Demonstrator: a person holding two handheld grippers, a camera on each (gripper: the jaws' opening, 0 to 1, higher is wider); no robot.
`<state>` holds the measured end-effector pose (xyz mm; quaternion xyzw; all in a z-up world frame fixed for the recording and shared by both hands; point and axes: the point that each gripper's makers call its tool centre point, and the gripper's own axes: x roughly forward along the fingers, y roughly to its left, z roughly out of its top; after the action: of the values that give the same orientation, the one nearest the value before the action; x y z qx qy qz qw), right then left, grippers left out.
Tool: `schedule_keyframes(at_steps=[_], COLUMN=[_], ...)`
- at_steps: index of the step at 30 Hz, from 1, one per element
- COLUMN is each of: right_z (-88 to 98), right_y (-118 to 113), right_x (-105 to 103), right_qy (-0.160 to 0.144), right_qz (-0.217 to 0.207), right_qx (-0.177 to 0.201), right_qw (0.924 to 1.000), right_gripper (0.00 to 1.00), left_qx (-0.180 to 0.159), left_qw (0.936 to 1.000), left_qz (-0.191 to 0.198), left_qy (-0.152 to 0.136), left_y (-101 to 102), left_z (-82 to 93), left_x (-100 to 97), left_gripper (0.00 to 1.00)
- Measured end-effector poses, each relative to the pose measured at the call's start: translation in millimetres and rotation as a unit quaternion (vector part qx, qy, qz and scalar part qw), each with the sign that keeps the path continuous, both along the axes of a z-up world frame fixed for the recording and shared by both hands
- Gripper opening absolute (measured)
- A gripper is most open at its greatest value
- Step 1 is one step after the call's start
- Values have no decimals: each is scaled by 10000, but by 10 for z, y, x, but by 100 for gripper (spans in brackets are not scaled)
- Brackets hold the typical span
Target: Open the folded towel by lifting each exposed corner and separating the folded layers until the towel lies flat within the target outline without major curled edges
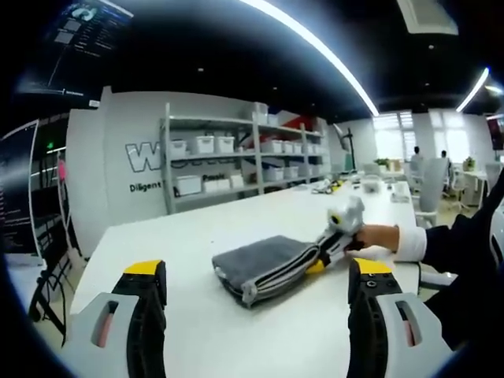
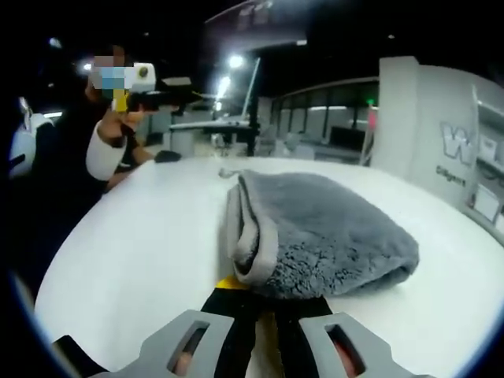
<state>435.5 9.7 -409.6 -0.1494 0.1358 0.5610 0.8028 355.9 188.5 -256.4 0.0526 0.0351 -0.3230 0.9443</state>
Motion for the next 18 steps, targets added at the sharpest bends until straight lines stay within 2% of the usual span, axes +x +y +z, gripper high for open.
schedule_keyframes(at_steps=[11, 18], right_z=[-4, -10], right_y=[15, 19], right_x=[-102, -157], right_qy=[82, 207], right_qz=[237, 316], right_qx=[-28, -31], right_qw=[9997, 9993], right_gripper=[1, 1], left_qx=[133, 185], left_qw=[9998, 9996], left_qz=[11, -37], left_qy=[176, 192], left_y=[3, -25], left_z=[-125, -151], left_x=[53, 48], left_gripper=[94, 93])
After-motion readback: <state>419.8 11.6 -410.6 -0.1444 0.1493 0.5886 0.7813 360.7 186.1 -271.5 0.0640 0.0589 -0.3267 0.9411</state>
